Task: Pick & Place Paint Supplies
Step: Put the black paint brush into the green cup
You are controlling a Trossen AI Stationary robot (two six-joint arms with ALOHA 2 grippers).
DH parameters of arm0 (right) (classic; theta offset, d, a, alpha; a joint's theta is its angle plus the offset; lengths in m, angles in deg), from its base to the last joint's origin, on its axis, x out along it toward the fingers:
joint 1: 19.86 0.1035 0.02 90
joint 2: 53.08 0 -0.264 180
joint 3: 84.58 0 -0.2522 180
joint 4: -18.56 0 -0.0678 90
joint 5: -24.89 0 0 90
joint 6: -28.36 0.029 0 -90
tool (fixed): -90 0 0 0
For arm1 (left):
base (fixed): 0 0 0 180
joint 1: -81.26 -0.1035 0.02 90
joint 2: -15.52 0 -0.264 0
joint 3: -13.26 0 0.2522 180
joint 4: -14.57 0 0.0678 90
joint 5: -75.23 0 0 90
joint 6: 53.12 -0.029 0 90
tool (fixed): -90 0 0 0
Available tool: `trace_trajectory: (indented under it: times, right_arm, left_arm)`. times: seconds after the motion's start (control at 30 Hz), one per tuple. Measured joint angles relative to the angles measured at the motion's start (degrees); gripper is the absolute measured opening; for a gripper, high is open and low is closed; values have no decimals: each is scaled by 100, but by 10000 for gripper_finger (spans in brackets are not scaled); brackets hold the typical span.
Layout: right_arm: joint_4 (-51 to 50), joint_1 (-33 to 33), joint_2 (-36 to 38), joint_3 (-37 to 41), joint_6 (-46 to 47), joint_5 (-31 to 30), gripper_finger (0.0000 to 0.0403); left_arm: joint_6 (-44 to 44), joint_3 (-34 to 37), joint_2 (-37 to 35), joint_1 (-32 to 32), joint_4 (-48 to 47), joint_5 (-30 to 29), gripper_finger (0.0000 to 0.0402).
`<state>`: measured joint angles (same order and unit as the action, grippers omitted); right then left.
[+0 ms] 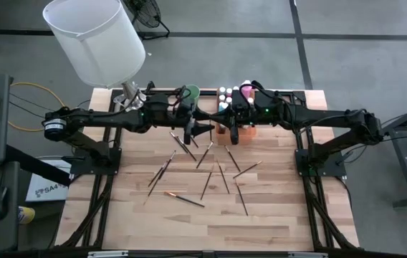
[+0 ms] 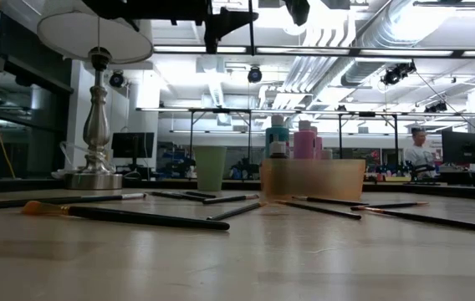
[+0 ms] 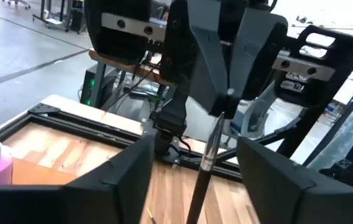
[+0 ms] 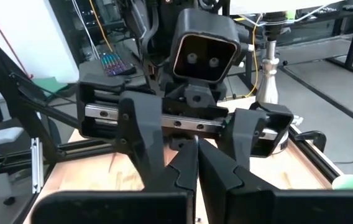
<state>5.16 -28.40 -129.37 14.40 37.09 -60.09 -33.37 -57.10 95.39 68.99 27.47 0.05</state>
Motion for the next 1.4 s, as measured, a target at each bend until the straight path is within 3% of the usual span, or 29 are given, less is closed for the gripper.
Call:
trace_trajectory:
  times: [0.37, 0.6, 0.73, 0.87, 1.0, 1.1, 1.23, 1.4]
  right_arm:
    - [-15, 0, 0, 1, 0, -34, 3]
    - [-47, -2, 0, 2, 0, -60, 8]
    - [-277, -5, 47, 2, 5, -88, 44]
    - [-737, -28, 163, 2, 239, -497, 113]
    - [-1185, -52, 368, 2, 302, -1337, 185]
    - [-1313, -46, 546, 2, 302, -1628, 222]
    - [-1377, -46, 669, 2, 304, -1692, 242]
    - [-1367, -46, 693, 2, 313, -1707, 243]
  left_arm:
    - [0, 0, -2, 46, -206, 20, 16]
    - [-258, 0, -4, 35, -270, -139, 12]
    - [-696, 2, -4, 38, -361, -499, 10]
    - [-1231, 2, -4, 29, -554, -1135, 10]
    - [-1266, 2, -4, 30, -1105, -2334, 10]
    - [-1408, 11, 78, 27, -1357, -3185, 10]
    - [-1908, 27, 248, -77, -1115, -3861, 10]
    - [-1946, 8, 698, -506, -393, -3971, 10]
